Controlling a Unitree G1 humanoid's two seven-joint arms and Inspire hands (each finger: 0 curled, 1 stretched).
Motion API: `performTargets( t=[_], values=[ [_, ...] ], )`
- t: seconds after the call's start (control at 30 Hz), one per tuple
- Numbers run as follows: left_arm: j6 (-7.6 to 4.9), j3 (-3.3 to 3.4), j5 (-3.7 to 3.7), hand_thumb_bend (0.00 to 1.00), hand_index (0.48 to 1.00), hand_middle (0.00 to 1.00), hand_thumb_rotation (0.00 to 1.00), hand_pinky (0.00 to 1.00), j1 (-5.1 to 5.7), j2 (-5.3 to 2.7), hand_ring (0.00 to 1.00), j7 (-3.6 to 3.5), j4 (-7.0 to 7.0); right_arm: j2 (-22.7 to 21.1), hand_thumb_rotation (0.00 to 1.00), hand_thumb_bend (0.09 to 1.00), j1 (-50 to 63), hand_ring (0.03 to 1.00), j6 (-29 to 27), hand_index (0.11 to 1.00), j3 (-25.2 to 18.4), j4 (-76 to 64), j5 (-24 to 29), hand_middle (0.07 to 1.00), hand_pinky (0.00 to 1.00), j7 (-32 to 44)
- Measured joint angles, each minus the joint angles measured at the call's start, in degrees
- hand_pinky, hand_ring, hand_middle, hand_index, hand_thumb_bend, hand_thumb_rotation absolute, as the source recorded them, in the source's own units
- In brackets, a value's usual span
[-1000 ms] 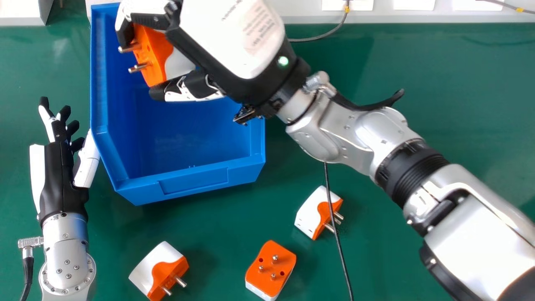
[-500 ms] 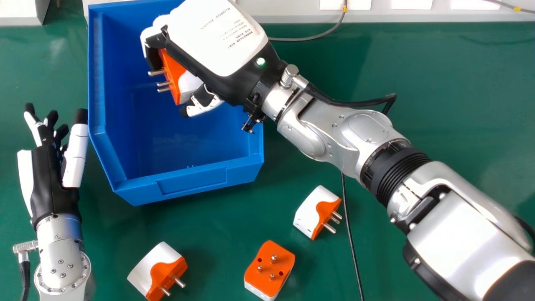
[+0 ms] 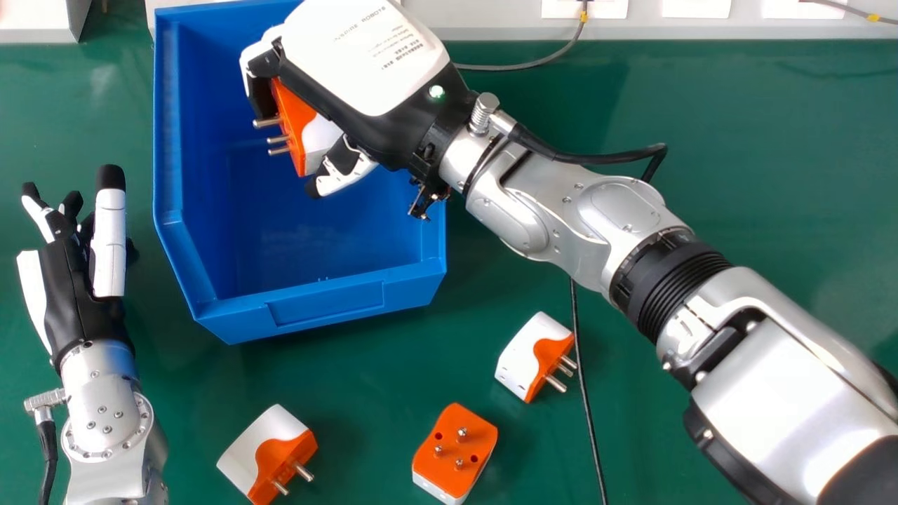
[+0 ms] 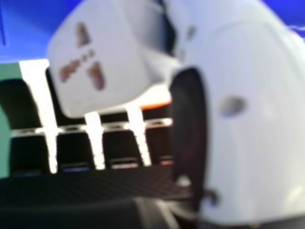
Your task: Pick all objects and put in blue box
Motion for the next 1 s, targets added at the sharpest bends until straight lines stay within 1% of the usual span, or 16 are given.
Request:
performTargets(
  t=[0.07, 0.1, 0.17, 0.2, 0.23, 0.27, 0.3, 0.33, 0.4, 0.47, 0.53, 0.6, 0.7, 0.77, 0.83, 1.0],
  values=[
    [2.01, 0.02, 0.01, 0.79, 0.96, 0.95, 0.81, 0.83, -0.44, 0.31, 0.89, 0.13, -0.56, -0.34, 0.0, 0.497, 0.0, 0.476, 0.15, 0.514, 0.63, -0.27, -0.12, 0.495, 0.36, -0.09],
    [2.97, 0.02, 0.01, 0.77, 0.955, 0.93, 0.75, 0.8, -0.62, 0.48, 0.87, 0.14, -0.82, -0.5, 0.0, 0.497, 0.0, 0.468, 0.2, 0.52, 0.84, -0.46, -0.36, 0.493, 0.35, -0.18],
    [4.85, 0.01, 0.02, 0.77, 0.955, 0.93, 0.75, 0.8, -1.04, 0.8, 0.87, 0.15, -1.32, -0.66, 0.0, 0.497, 0.0, 0.468, 0.52, 0.52, 1.11, -0.74, -0.68, 0.493, 0.35, -0.75],
    [5.91, -0.02, 0.05, 0.76, 0.951, 0.92, 0.69, 0.78, -1.3, 1.01, 0.85, 0.15, -1.54, -0.7, 0.0, 0.497, 0.0, 0.464, 0.74, 0.525, 1.29, -0.85, -0.77, 0.494, 0.35, -0.88],
    [6.93, -0.07, 0.09, 0.76, 0.951, 0.92, 0.69, 0.78, -1.6, 1.27, 0.85, 0.15, -1.68, -0.74, 0.0, 0.497, 0.0, 0.464, 0.88, 0.525, 1.42, -0.96, -0.89, 0.494, 0.35, -0.91],
    [7.91, -0.17, 0.18, 0.75, 0.947, 0.9, 0.64, 0.76, -1.86, 1.59, 0.83, 0.14, -1.81, -0.77, 0.0, 0.497, 0.0, 0.46, 1.01, 0.528, 1.56, -1.1, -0.99, 0.495, 0.35, -0.92],
    [8.89, -0.35, 0.27, 0.75, 0.947, 0.9, 0.64, 0.76, -2.15, 1.96, 0.83, 0.12, -1.87, -0.8, 0.0, 0.497, 0.0, 0.46, 1.05, 0.528, 1.65, -1.22, -1.03, 0.495, 0.35, -0.93],
    [9.81, -0.48, 0.43, 0.74, 0.944, 0.89, 0.61, 0.74, -2.47, 2.29, 0.81, 0.07, -1.88, -0.82, 0.0, 0.497, 0.0, 0.457, 1.05, 0.53, 1.69, -1.31, -1.03, 0.498, 0.35, -0.93],
    [11.74, -0.64, 0.57, 0.74, 0.944, 0.89, 0.61, 0.74, -3.16, 2.96, 0.81, -0.22, -1.86, -0.91, 0.0, 0.497, 0.0, 0.457, 1.06, 0.53, 1.71, -1.6, -1.03, 0.498, 0.35, -0.93],
    [13.81, -1.04, 0.96, 0.75, 0.941, 0.88, 0.58, 0.72, -3.67, 3.7, 0.8, -0.68, -1.85, -1.03, 0.0, 0.497, 0.0, 0.456, 1.06, 0.531, 1.71, -1.9, -1.03, 0.501, 0.34, -0.94],
    [16.08, -1.86, 1.25, 0.75, 0.935, 0.88, 0.56, 0.7, -4.42, 4.76, 0.78, -1.47, -1.85, -1.15, 0.0, 0.497, 0.0, 0.456, 1.03, 0.531, 1.7, -2.11, -1.03, 0.504, 0.34, -0.94],
    [18.02, -2.45, 1.62, 0.75, 0.935, 0.88, 0.56, 0.7, -5.06, 5.56, 0.78, -1.99, -1.88, -1.24, 0.0, 0.497, 0.0, 0.456, 1.0, 0.531, 1.7, -2.59, -0.98, 0.504, 0.34, -0.94],
    [21.08, -3.6, 2.7, 0.78, 0.923, 0.86, 0.53, 0.66, -5.73, 7.13, 0.75, -3.67, -2.37, -1.29, 0.0, 0.504, 0.0, 0.44, 0.9, 0.529, 1.68, -3.05, -0.69, 0.503, 0.35, -0.94],
    [22.11, -4.02, 2.76, 0.79, 0.918, 0.85, 0.52, 0.64, -5.73, 7.6, 0.73, -4.28, -2.92, -1.37, 0.0, 0.507, 0.0, 0.435, 0.88, 0.529, 1.66, -3.09, -0.4, 0.503, 0.36, -0.94],
    [22.5, -4.09, 2.77, 0.8, 0.914, 0.84, 0.52, 0.62, -5.64, 7.65, 0.72, -4.47, -3.27, -1.48, 0.0, 0.508, 0.01, 0.431, 0.87, 0.529, 1.66, -3.09, -0.33, 0.503, 0.37, -0.93],
    [22.33, -4.13, 2.91, 0.82, 0.907, 0.83, 0.51, 0.6, -5.16, 7.82, 0.7, -5.31, -3.69, -1.56, 0.0, 0.512, 0.16, 0.425, 0.85, 0.528, 1.63, -3.21, 0.0, 0.505, 0.38, -0.94]
  ],
)
